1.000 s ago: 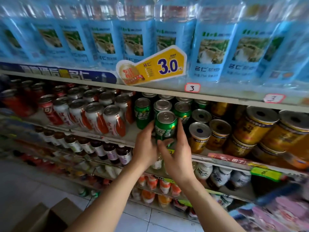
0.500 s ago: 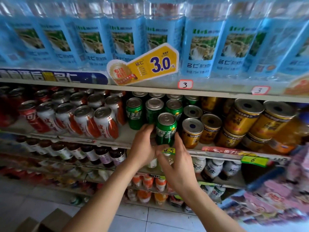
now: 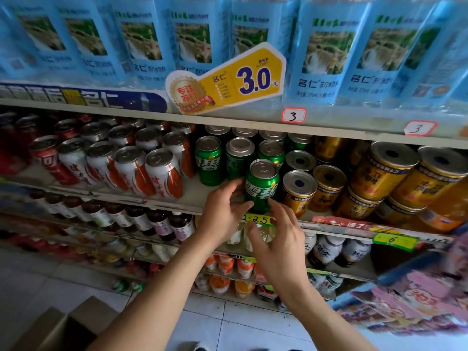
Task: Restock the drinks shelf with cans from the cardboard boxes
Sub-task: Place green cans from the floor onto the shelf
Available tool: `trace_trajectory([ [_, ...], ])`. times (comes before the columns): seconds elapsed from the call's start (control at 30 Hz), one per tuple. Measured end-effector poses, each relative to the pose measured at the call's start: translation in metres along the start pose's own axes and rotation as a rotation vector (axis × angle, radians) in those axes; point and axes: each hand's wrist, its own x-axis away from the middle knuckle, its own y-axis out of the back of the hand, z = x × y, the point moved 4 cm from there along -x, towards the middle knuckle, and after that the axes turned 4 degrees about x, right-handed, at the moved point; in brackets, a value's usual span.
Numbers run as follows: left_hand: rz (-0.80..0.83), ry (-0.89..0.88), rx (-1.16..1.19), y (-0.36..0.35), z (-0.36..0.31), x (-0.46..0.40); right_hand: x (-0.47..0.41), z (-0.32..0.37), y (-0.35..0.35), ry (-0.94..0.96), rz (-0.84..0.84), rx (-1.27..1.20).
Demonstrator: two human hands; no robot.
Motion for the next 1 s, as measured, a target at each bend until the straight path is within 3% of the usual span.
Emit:
trace_trajectory([
  [0.2,-0.002,-0.037,-0.025,-0.002,-0.002,0.002,-0.002,-0.002,-0.001,0.031,-0.020,-0.035],
  [0.37,0.044,0.059,0.081,0.003,-0.005,0.015,-0.001,0.006,-0.005,0.160,-0.030,-0.147],
  [0.47,-0.105,0.114,0.076,0.030,0.002,0.037,0.003,0.012,-0.013,0.246,0.004,-0.223],
  [0.6,-0.391,0.296,0.005,0.098,0.059,0.095,0.016,0.026,-0.069,0.299,0.309,-0.327],
  [0.87,-0.590,0.809,-0.083,0.205,0.197,0.250,0.070,0.071,-0.242,0.264,0.933,-0.243],
  [1.0,-0.626,0.930,-0.035,0.249,0.249,0.295,0.093,0.091,-0.334,0.263,1.102,-0.122],
])
